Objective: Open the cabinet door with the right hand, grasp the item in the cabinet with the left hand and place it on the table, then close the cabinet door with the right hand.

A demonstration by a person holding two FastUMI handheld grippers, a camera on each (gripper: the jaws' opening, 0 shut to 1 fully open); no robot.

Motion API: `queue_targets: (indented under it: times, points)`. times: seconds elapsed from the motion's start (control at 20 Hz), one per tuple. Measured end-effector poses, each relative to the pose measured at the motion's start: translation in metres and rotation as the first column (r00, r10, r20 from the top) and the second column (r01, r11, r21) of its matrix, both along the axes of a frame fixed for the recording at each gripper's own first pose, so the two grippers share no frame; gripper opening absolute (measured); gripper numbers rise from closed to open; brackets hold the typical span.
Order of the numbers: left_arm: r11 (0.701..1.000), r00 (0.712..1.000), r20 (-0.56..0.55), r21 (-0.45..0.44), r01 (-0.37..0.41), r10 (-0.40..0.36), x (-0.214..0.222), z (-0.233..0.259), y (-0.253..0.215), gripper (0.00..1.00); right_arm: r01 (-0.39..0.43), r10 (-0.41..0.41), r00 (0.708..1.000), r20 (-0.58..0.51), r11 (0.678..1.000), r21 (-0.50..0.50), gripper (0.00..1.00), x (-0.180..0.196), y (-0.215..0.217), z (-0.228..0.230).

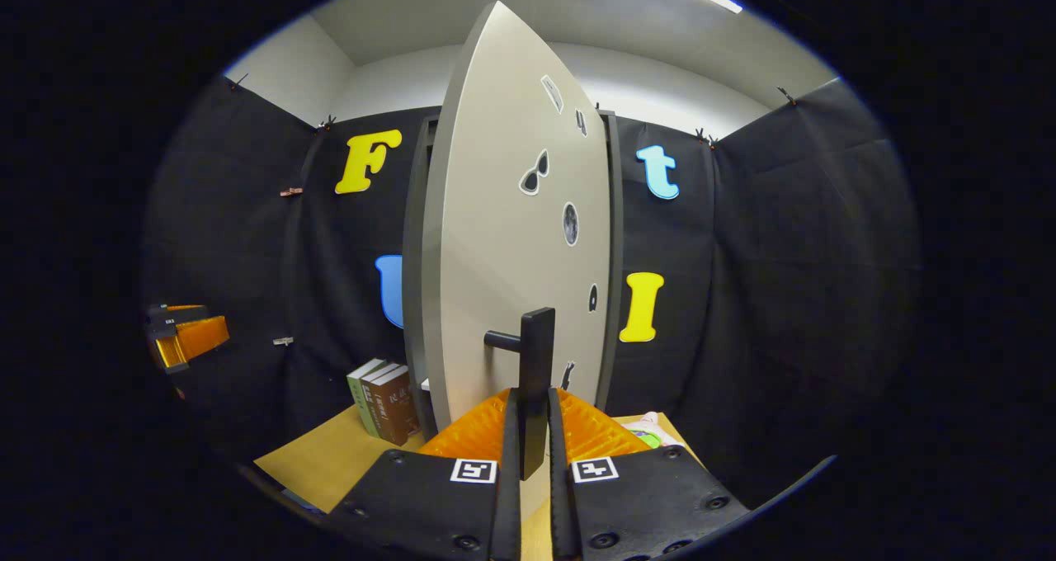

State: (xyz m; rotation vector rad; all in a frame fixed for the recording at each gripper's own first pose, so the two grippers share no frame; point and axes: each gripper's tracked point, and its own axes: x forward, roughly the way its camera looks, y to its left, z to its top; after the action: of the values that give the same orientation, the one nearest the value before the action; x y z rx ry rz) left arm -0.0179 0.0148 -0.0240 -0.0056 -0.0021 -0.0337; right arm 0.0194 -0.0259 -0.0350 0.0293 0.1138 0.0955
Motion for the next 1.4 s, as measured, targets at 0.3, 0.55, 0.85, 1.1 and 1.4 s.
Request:
queue_targets:
  times: [0.3, 0.55, 0.85, 1.1, 1.4]
  points:
    - [1.000, 1.000, -0.001, -0.003, 0.025, -0.025, 0.004, -0.002, -0.011, 0.92, 0.099, -0.099, 0.995, -0.010, 0.995, 0.008, 0.18, -0.022, -0.056, 0.000]
    - [0.999, 0.999, -0.005, -0.019, 0.044, -0.044, 0.006, -0.003, -0.022, 0.94, 0.162, -0.162, 0.987, 0.000, 0.987, 0.005, 0.18, -0.029, -0.086, 0.004]
    - [0.998, 0.999, -0.011, -0.027, 0.050, -0.050, 0.004, -0.004, -0.028, 0.95, 0.253, -0.253, 0.967, 0.007, 0.966, 0.045, 0.07, -0.034, -0.132, 0.009]
    - [0.998, 0.999, -0.011, -0.028, 0.052, -0.053, 0.009, -0.003, -0.037, 0.95, 0.254, -0.255, 0.967, 0.012, 0.965, 0.063, 0.08, -0.032, -0.140, 0.009]
    - [0.992, 0.993, -0.017, -0.066, 0.112, -0.113, 0.034, -0.004, -0.072, 0.94, 0.389, -0.385, 0.915, 0.125, 0.921, -0.016, 1.00, -0.030, -0.192, 0.029]
